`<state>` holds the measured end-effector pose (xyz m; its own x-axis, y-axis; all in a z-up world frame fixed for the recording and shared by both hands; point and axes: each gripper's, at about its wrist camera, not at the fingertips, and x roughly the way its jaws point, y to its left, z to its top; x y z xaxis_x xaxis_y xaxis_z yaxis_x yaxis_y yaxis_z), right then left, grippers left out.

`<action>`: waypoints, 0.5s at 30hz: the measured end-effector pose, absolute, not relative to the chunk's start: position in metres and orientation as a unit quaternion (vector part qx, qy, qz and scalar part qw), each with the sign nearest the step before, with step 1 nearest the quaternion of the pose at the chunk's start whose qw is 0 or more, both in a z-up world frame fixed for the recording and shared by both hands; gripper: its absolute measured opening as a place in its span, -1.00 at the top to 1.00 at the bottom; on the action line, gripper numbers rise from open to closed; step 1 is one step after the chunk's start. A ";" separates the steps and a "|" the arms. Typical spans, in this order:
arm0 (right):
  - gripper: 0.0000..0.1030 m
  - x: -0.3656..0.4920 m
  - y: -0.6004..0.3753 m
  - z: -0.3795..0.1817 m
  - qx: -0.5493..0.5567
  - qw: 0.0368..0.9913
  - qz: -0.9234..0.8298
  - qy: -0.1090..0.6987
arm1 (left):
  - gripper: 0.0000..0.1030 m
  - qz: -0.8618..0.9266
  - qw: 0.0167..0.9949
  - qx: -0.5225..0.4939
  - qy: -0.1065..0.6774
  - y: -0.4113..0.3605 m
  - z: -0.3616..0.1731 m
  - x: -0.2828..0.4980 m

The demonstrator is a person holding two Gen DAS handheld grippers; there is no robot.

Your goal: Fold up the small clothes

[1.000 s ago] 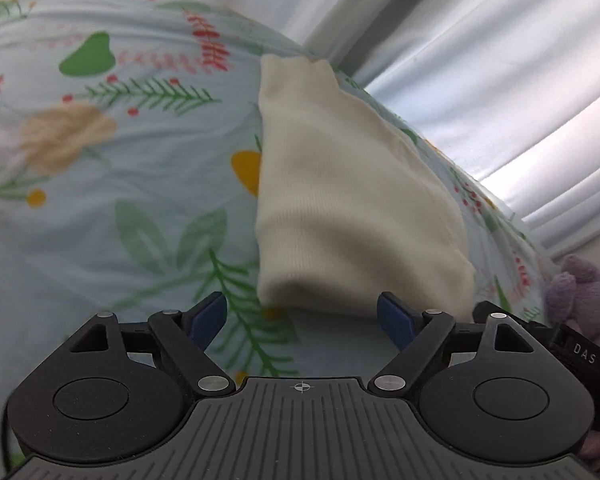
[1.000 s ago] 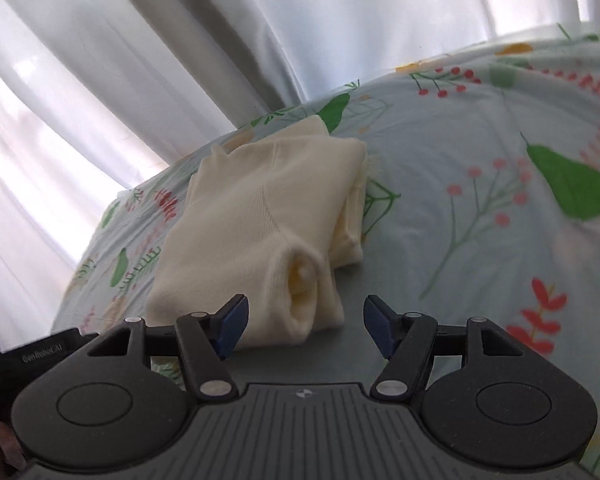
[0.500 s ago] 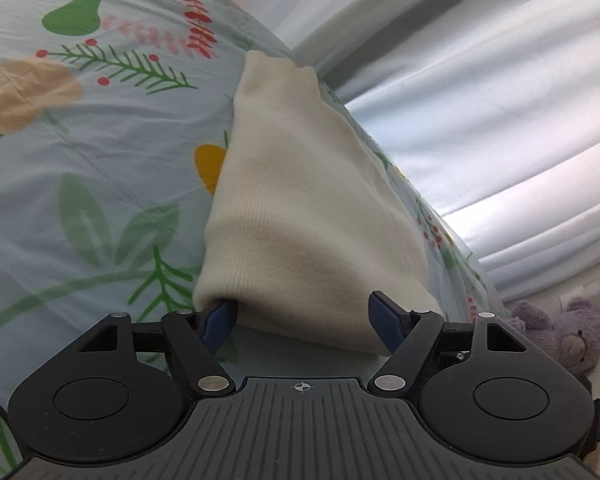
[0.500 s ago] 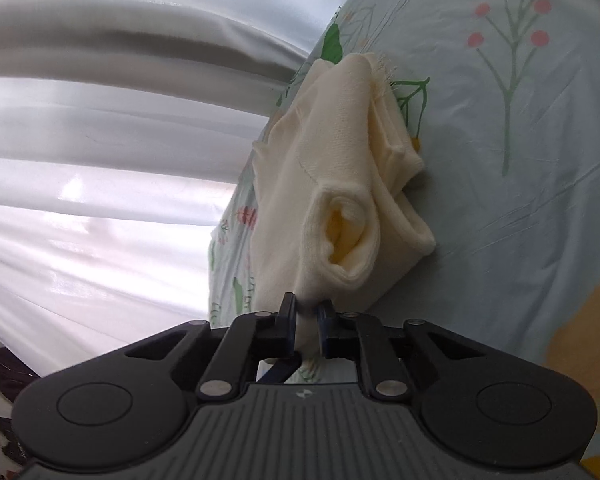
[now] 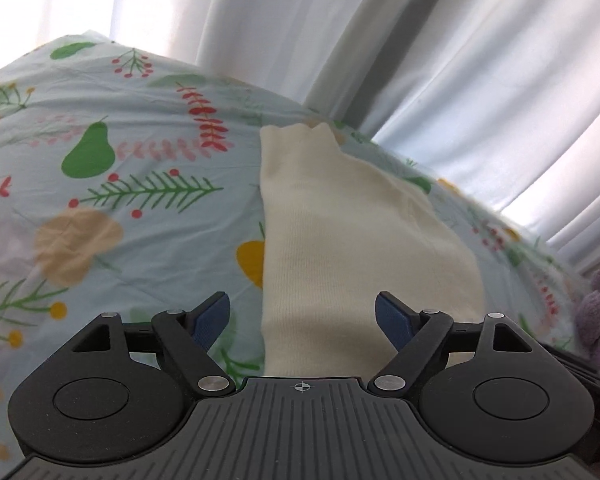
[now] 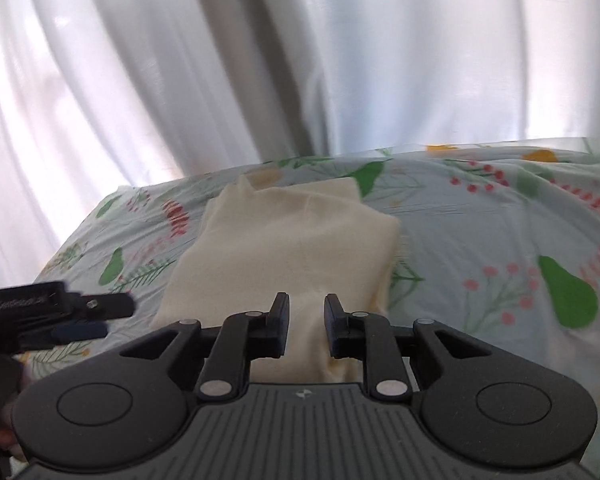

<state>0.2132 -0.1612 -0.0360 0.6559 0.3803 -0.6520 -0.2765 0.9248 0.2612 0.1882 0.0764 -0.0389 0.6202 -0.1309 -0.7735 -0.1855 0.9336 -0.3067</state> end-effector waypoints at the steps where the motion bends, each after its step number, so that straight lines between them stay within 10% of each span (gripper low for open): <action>1: 0.62 0.215 -0.152 -0.040 0.047 0.905 0.181 0.382 | -0.57 0.027 0.874 -0.165 0.456 0.072 -0.047 0.194; 15: 0.62 0.208 -0.144 -0.071 -0.038 0.882 0.175 0.435 | -0.75 0.016 0.850 -0.130 0.510 0.062 -0.070 0.189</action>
